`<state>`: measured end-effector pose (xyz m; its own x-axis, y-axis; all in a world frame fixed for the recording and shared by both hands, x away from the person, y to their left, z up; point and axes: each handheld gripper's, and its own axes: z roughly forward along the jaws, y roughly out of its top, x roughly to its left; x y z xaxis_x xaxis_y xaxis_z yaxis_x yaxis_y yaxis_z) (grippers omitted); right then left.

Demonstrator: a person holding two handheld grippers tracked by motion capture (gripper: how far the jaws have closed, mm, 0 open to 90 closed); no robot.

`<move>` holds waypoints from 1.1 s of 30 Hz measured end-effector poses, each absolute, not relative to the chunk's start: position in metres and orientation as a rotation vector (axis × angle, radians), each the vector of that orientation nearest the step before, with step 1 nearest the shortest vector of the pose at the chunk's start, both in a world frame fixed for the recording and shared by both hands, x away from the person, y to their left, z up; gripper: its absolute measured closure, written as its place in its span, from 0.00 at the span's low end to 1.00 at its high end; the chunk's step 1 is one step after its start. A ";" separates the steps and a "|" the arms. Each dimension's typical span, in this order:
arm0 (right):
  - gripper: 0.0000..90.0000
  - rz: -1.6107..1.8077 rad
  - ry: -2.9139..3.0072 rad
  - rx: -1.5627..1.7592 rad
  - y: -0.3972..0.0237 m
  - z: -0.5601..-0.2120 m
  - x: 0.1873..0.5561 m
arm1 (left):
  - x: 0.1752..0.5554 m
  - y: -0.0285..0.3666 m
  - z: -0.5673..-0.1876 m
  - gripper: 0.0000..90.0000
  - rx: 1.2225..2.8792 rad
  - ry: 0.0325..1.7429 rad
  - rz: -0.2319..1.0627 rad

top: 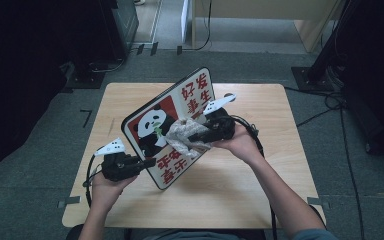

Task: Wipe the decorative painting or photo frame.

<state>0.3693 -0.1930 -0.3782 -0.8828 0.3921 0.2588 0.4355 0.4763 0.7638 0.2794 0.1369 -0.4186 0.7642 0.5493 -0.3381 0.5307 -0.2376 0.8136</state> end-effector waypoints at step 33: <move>0.71 -1.314 -2.637 -0.776 -0.203 -0.438 0.360 | 0.279 0.137 -0.418 0.82 1.896 0.816 0.020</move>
<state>0.3597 -0.2030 -0.4383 -0.8662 0.3991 0.3008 0.4805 0.4995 0.7209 0.2787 0.1365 -0.4180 0.7694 0.5438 -0.3351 0.5269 -0.2436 0.8143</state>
